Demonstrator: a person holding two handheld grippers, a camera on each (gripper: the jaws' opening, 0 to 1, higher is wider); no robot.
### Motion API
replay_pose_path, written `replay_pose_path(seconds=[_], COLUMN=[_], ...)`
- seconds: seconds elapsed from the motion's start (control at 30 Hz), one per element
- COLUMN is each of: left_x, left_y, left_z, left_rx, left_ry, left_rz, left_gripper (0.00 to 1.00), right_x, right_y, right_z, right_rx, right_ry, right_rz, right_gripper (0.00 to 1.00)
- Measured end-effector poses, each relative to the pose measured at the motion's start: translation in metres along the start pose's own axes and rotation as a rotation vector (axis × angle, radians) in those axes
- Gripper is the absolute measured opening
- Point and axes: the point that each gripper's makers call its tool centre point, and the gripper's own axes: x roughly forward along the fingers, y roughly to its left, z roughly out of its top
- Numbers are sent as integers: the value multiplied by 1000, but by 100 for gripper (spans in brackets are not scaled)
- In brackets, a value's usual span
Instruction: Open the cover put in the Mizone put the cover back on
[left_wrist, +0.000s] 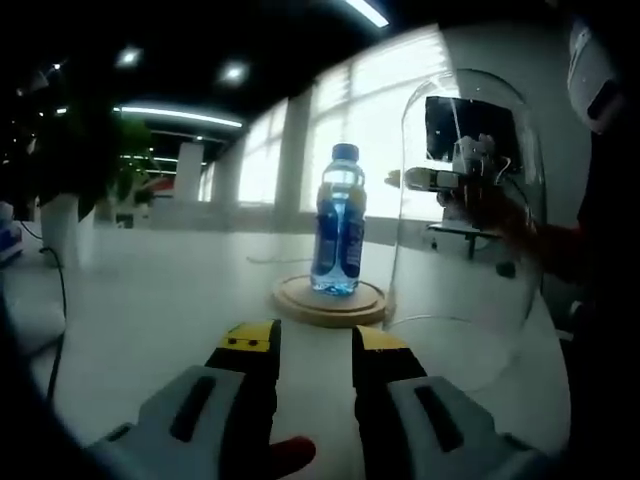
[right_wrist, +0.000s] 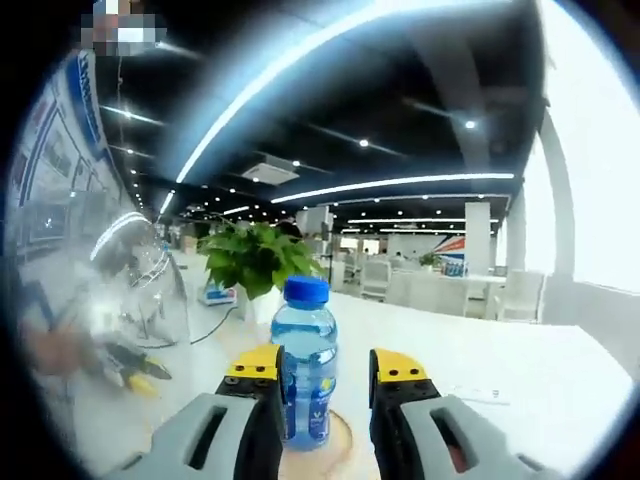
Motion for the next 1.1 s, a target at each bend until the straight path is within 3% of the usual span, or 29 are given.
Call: replay_pose_path(seconds=[0.13, 0.6, 0.8, 0.93, 1.1], left_x=[0, 0, 1, 1, 1], left_y=[0, 1, 2, 3, 1], left_z=[0, -1, -2, -2, -2], left_rx=[2, -1, -5, -8, -10], left_ry=[2, 5, 7, 8, 10], left_rz=[1, 7, 9, 8, 9], left_gripper=[23, 23, 23, 23, 23], right_x=[-16, -59, -77, -87, -96], right_y=[-5, -4, 12, 23, 22], right_z=[-11, -47, -77, -96, -115], right_rx=[-15, 86, 70, 92, 135], right_ry=[13, 20, 53, 68, 90], right_rz=[-6, -39, -20, 7, -20], right_gripper=[26, 25, 25, 17, 17])
